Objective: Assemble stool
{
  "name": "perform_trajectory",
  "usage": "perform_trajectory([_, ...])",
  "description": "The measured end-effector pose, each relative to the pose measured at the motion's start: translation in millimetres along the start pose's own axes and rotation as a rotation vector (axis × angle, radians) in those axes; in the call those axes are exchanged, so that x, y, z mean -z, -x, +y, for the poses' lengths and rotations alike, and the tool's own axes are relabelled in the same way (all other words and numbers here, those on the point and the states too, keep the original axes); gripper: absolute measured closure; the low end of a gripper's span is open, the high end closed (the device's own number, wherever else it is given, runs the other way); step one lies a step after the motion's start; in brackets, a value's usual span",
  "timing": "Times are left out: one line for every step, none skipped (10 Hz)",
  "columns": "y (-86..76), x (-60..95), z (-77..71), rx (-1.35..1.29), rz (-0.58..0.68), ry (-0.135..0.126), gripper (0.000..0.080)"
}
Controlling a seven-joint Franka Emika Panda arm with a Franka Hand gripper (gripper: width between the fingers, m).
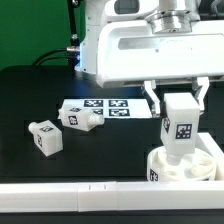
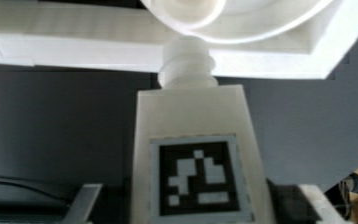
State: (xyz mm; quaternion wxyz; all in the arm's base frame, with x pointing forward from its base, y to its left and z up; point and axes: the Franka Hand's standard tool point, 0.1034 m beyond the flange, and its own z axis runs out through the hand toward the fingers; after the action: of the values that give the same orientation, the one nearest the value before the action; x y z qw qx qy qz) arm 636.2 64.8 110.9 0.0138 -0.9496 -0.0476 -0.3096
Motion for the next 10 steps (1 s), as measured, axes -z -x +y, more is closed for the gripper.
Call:
perform_trajectory([8.0, -3.4, 1.2, 0.002, 0.002, 0.003, 0.0463])
perform_trajectory([11.5, -6.1, 0.1, 0.003, -0.005, 0.002, 0.0463])
perform_trajectory([15.0, -8.3, -2.3, 0.005, -0.01, 0.0, 0.0463])
perform_trajectory([18.4, -10.5, -5.7, 0.008, -0.016, -0.003, 0.0463])
perform_trajectory([20.2, -11.6, -8.1, 0.011, -0.019, -0.005, 0.0463])
perform_trajectory([21.4, -12.6, -8.7, 0.011, -0.019, -0.006, 0.0463])
perform_trajectory([21.4, -13.1, -8.4, 0.012, -0.013, -0.005, 0.0463])
perform_trajectory([25.2, -15.7, -8.3, 0.013, -0.018, -0.004, 0.0463])
perform_trajectory([25.2, -15.9, -7.7, 0.015, -0.015, -0.003, 0.0463])
perform_trajectory([25.4, -16.4, -6.1, 0.015, -0.011, -0.001, 0.0463])
